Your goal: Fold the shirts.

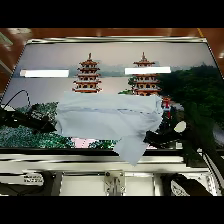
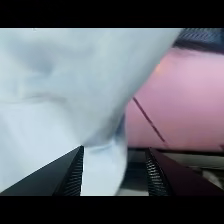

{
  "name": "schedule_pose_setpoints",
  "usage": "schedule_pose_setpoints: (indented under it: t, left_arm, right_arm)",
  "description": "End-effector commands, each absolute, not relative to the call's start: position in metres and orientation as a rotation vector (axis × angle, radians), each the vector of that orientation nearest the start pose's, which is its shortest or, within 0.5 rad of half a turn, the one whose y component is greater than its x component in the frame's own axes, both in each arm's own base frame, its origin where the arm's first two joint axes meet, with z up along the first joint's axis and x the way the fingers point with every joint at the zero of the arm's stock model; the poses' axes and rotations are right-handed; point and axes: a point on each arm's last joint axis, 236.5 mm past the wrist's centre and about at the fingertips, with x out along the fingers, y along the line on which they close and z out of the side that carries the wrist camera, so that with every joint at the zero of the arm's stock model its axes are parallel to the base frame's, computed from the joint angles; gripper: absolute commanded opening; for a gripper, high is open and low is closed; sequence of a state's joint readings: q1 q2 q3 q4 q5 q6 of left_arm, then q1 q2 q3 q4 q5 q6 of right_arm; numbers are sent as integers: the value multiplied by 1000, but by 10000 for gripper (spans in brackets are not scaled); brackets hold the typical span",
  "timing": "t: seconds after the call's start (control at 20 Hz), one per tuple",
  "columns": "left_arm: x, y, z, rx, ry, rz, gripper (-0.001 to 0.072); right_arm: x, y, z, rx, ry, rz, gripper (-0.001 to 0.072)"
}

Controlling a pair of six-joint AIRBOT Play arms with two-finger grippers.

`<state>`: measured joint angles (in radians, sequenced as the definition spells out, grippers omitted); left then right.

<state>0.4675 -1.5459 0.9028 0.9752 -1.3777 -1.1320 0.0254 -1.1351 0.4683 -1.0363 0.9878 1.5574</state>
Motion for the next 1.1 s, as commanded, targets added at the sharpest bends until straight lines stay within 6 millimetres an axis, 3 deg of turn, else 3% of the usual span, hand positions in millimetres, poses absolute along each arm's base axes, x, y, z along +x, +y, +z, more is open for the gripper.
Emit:
schedule_pose_setpoints:
  t: [0.0, 0.05, 0.15, 0.25, 0.45, 0.55, 0.65, 0.85, 1.05]
  left_arm:
    - [283, -4, -99, -769, 1626, -351, 39]
    - [283, -4, -99, -765, 1622, -353, 38]
    - [291, -1, -92, -733, 1592, -374, 38]
    - [309, 8, -76, -689, 1531, -368, 37]
    - [363, 14, -17, -663, 1341, -406, 36]
    - [397, 11, 8, -699, 1218, -402, 36]
    - [424, 12, 17, -701, 1150, -363, 37]
    - [469, 4, 18, -698, 1101, -351, 36]
    - [517, -6, 17, -709, 1033, -350, 37]
  right_arm:
    - [216, 116, -138, 568, 1607, 120, 236]
    - [219, 116, -136, 566, 1593, 121, 76]
    - [235, 115, -122, 526, 1523, 160, 60]
    - [266, 117, -87, 476, 1391, 230, 59]
    - [338, 118, -5, 435, 1137, 275, 59]
    - [370, 118, 19, 427, 1064, 279, 59]
    - [399, 117, 29, 412, 1028, 275, 59]
    - [457, 106, 34, 365, 983, 237, 59]
    - [480, 72, 15, 411, 1003, 152, 59]
